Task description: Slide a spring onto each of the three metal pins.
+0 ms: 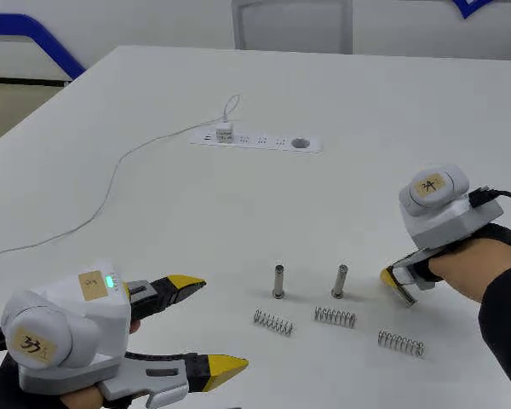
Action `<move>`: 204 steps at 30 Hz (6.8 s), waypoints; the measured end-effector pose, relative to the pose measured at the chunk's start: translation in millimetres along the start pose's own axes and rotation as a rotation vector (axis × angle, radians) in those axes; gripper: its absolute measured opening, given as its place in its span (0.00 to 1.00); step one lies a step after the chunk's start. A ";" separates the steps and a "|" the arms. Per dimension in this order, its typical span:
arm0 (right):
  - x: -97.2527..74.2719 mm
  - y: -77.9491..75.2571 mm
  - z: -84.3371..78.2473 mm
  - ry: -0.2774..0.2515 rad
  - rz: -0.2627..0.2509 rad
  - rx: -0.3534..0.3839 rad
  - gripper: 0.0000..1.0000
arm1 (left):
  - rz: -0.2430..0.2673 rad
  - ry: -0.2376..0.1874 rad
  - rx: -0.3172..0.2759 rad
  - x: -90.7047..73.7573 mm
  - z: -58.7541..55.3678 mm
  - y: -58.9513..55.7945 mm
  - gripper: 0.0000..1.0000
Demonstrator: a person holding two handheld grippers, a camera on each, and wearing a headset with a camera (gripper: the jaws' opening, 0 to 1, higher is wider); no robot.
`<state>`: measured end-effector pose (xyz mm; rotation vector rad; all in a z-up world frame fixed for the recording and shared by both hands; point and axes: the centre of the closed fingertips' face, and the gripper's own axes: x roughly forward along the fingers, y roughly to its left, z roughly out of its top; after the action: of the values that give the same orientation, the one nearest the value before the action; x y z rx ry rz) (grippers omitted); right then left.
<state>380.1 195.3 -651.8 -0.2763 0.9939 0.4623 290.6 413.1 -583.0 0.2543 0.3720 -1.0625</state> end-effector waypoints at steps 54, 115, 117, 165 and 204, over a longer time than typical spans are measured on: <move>-51.0 14.9 -12.8 -0.151 0.012 -0.061 0.17 | -0.013 0.018 0.032 1.1 -0.4 -4.9 0.65; -4.7 75.5 -57.7 0.238 0.318 -0.639 0.12 | 0.008 0.018 0.012 -0.4 -2.7 0.0 0.64; -4.8 76.2 -58.0 0.241 0.316 -0.644 0.12 | 0.009 0.018 0.012 -0.4 -2.7 0.3 0.64; -44.1 60.0 -29.9 -0.065 0.246 -0.373 0.12 | -0.002 0.028 0.029 1.4 -2.1 -2.7 0.64; -95.3 39.1 29.5 -0.443 0.173 -0.201 0.12 | -0.002 0.033 0.031 0.6 -3.2 -3.4 0.64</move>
<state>338.8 218.4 -555.7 -0.2541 0.5402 0.7475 287.3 412.2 -586.2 0.2994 0.3858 -1.0672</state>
